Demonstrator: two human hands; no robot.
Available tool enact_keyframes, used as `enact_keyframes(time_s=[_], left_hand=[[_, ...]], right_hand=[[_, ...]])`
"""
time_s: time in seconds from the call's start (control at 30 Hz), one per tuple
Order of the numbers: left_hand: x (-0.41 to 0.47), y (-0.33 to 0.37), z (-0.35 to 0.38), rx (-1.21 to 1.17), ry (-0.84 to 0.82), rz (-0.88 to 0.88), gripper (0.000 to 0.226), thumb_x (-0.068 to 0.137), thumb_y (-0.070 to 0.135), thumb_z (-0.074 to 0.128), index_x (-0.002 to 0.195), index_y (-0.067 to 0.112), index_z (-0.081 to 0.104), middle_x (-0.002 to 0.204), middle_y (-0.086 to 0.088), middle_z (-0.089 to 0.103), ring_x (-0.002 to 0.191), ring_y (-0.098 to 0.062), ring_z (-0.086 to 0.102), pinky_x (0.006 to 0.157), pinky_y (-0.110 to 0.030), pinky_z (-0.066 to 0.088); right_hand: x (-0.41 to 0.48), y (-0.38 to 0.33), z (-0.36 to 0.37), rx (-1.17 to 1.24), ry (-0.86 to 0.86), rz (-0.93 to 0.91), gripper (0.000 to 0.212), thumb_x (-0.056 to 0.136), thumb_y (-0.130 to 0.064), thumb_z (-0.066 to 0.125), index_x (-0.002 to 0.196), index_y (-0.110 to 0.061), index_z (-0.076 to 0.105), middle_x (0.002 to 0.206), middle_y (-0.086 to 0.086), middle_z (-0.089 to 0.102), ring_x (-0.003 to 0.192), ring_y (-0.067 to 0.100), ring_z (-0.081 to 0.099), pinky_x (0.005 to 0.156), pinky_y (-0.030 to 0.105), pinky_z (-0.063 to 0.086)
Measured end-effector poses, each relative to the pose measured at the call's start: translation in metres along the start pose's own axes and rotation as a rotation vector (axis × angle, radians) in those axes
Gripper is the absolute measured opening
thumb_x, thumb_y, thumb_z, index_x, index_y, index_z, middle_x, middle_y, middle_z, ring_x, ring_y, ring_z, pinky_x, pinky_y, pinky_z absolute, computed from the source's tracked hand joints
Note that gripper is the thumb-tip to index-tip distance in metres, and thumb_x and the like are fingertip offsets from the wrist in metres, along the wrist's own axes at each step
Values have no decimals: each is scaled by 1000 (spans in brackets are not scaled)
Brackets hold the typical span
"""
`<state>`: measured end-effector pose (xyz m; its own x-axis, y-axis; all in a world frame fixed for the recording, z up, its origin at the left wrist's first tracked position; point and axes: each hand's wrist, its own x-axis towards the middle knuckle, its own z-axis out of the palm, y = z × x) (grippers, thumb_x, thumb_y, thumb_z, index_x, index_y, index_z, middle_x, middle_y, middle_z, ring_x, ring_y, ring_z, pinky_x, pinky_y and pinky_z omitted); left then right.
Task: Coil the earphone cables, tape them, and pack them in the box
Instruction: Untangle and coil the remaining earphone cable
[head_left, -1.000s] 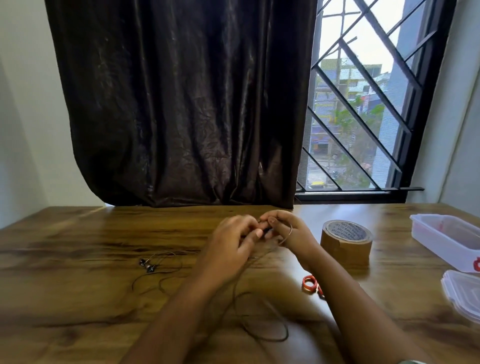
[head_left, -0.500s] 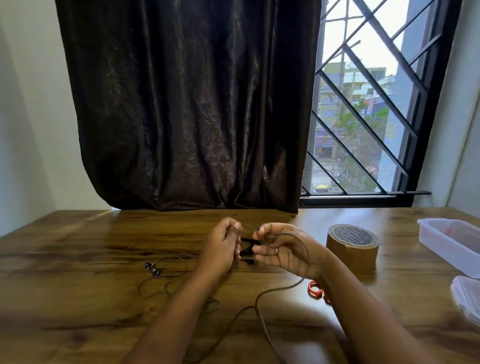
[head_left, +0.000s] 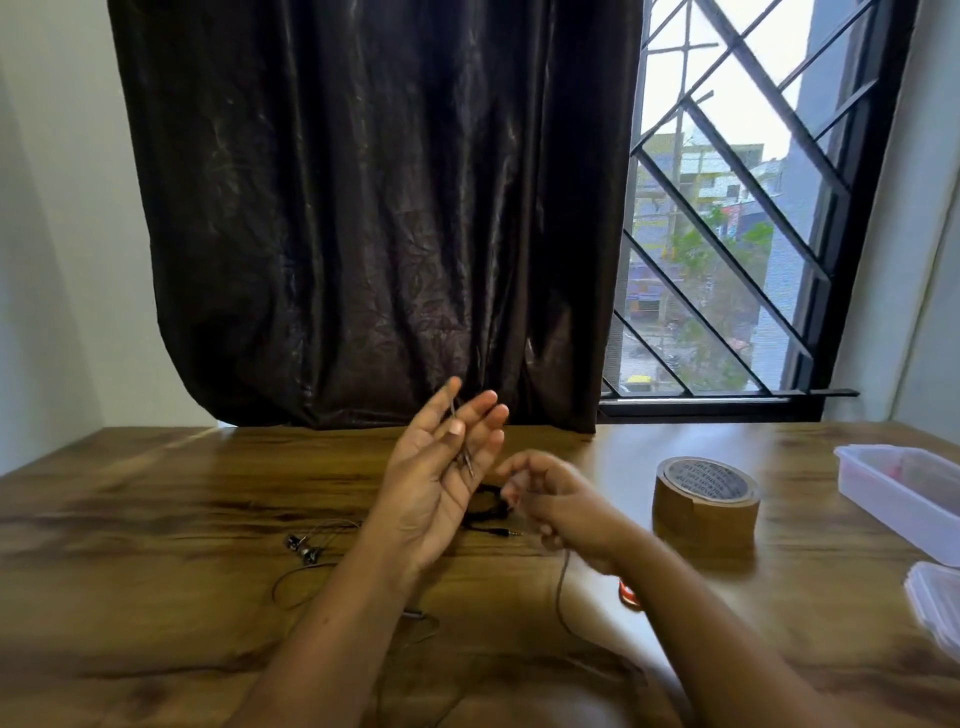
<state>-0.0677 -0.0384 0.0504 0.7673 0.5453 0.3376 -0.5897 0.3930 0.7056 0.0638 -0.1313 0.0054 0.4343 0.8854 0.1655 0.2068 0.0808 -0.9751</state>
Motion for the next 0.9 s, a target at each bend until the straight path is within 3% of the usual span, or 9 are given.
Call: enact_keyframes(time_s=[0.1, 0.23, 0.27, 0.37, 0.43, 0.5, 0.6, 0.73, 0.9], left_hand=[[3, -1, -7, 110, 107, 90, 51, 99, 1, 33, 144, 24, 27, 96, -8, 74, 97, -18, 69, 86, -30, 55], [9, -8, -29, 602, 224, 150, 70, 100, 9, 36, 146, 43, -4, 96, 0, 72, 113, -8, 57, 104, -40, 40], [9, -8, -33, 784, 211, 165, 71, 100, 12, 37, 145, 44, -8, 96, 5, 71, 107, -1, 56, 101, -33, 40], [5, -9, -36, 1245, 109, 147, 71, 100, 11, 35, 144, 40, -13, 95, 25, 53, 77, 4, 51, 66, -13, 39], [4, -15, -40, 1432, 44, 135, 73, 100, 11, 35, 146, 39, -13, 93, 21, 50, 81, 0, 53, 67, -13, 42], [6, -27, -45, 1554, -34, 113, 65, 100, 22, 32, 147, 40, -8, 91, 13, 53, 82, -7, 57, 73, -22, 46], [11, -37, -46, 1471, -28, 1, 55, 93, 57, 26, 136, 27, 43, 91, 7, 57, 83, -16, 59, 78, -35, 50], [16, -39, -47, 1567, -106, -2, 36, 102, 22, 28, 128, 17, 52, 106, 4, 60, 94, -12, 55, 85, -26, 44], [10, -30, -39, 1512, -217, -25, 48, 95, 1, 31, 136, 22, 44, 99, 8, 59, 90, -10, 58, 82, -27, 50]], right_hand=[[3, 1, 22, -40, -158, 28, 20, 98, -7, 47, 113, -19, 50, 90, 1, 60, 44, 4, 37, 39, 18, 32], [4, -3, 25, -27, -227, 31, 24, 101, -13, 40, 121, -28, 40, 93, 4, 66, 42, 5, 39, 40, 21, 37], [3, -3, 23, -33, -239, 44, 26, 102, -15, 40, 124, -30, 38, 91, 5, 67, 42, 6, 39, 40, 20, 37], [2, -5, 16, -161, -184, 60, 21, 102, -21, 40, 122, -22, 46, 74, 0, 65, 40, 3, 38, 38, 16, 30], [4, -10, 10, -339, -78, -9, 18, 101, -17, 43, 108, -13, 59, 64, -3, 61, 41, 1, 43, 41, 14, 33], [7, -12, 3, -404, 61, -116, 19, 98, -9, 46, 95, -11, 64, 62, -3, 60, 51, -1, 52, 53, 14, 42], [8, -13, -3, -399, 279, -346, 21, 96, -7, 49, 85, -18, 64, 65, -2, 64, 69, 13, 63, 68, 29, 52], [8, -16, -6, -368, 394, -537, 20, 97, -7, 48, 87, -16, 63, 71, -2, 67, 71, 12, 64, 66, 21, 51], [8, -16, -7, -238, 446, -587, 18, 98, -10, 46, 94, -15, 63, 77, 1, 69, 68, 6, 62, 60, 15, 46]])
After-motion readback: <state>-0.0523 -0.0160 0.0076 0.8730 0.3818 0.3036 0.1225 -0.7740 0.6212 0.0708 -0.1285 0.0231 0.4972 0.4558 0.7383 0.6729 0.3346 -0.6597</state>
